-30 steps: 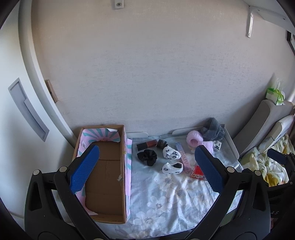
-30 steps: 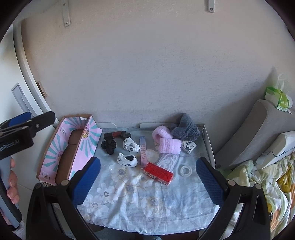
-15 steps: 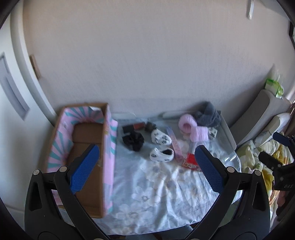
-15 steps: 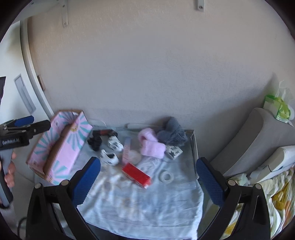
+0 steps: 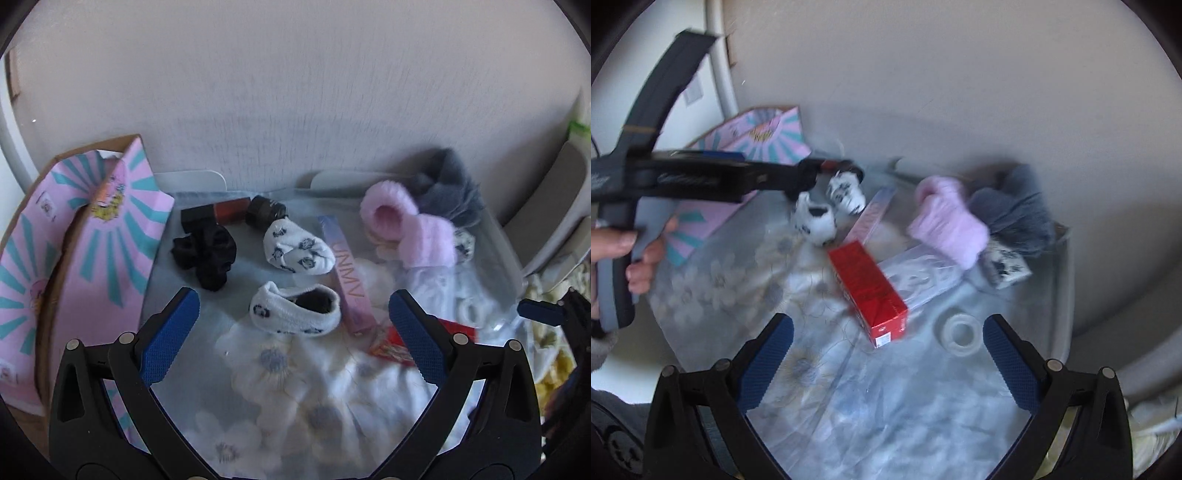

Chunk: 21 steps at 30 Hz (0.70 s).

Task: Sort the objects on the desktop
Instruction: 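Grasp the white sock with the left tool while the right tool grasps the red box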

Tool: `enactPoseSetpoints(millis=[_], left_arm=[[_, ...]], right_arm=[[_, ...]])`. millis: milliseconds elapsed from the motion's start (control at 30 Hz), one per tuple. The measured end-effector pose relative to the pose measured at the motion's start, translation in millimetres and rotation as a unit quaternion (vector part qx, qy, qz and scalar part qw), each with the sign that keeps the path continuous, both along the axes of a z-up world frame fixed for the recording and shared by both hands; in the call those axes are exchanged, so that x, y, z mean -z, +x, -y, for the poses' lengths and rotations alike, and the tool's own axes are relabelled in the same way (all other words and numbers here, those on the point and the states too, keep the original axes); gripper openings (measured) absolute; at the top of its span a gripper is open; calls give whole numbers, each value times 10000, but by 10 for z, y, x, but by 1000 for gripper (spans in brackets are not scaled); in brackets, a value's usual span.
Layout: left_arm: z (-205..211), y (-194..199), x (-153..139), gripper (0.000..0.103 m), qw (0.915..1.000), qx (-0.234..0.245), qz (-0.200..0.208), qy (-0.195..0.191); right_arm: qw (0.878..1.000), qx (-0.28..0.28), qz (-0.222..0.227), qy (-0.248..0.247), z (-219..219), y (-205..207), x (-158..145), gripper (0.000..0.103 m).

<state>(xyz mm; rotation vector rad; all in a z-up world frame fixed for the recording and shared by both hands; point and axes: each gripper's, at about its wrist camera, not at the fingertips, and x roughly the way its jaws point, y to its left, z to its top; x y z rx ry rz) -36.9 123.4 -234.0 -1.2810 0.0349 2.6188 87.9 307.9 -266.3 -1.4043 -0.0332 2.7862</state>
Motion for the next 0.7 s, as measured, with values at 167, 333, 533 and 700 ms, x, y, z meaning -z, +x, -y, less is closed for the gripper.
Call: enactPoseSetpoints(millis=[167,333,533,700], left_arm=[[-112,-67,259,101,9995,21,3,-324],[-145,-135,420,99,9991,-12,-26,-416],[-137,-202,560,74,9994,-13,180,-286],[-129,-150,525,68,9995,-66,254,-169]], right_arm=[[9995,-307,-3,42,-34,-94,247,94],[9989,-467,5,40,-77,-176,399,87],[9982,-585,-30,89,-79,-243,491,66],[9971,-753,-53,29,-6,-258,477,53]])
